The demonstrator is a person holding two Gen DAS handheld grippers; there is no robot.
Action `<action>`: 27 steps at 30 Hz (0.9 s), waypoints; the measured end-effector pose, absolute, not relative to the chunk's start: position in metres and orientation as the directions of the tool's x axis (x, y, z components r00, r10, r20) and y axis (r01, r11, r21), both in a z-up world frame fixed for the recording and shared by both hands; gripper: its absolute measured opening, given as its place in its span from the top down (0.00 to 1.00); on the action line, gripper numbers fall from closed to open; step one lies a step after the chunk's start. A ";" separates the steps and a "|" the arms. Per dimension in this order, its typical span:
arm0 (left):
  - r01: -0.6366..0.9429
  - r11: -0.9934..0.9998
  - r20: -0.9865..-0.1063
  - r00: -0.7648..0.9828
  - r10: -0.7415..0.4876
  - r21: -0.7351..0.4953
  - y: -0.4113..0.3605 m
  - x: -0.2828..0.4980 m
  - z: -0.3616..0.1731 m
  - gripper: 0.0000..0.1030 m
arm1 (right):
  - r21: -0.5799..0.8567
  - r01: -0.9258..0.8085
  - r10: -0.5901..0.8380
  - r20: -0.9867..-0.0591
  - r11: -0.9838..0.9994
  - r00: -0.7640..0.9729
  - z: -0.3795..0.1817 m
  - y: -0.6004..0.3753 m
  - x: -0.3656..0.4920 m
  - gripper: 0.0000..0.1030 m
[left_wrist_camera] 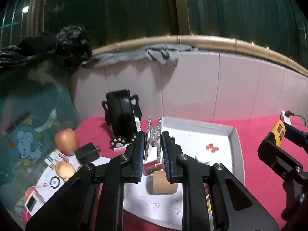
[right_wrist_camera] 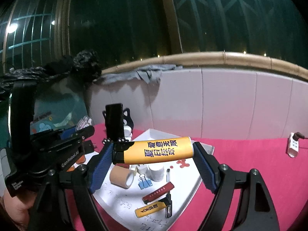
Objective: Organize rigid objects
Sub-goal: 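Lower the clear clip and yellow lighter into the tray and open both tools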
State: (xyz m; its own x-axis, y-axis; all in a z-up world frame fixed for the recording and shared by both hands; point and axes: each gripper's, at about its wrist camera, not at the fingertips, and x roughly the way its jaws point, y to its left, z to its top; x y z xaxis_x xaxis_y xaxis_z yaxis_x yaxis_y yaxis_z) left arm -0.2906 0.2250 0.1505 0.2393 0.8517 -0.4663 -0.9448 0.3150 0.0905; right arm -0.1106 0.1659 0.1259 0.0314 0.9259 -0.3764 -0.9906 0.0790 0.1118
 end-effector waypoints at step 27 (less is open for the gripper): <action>-0.910 0.397 -0.707 0.202 0.678 0.122 0.350 -0.222 0.060 0.71 | -0.003 -0.999 0.758 -0.651 0.046 0.037 0.028 0.266 -0.098 0.18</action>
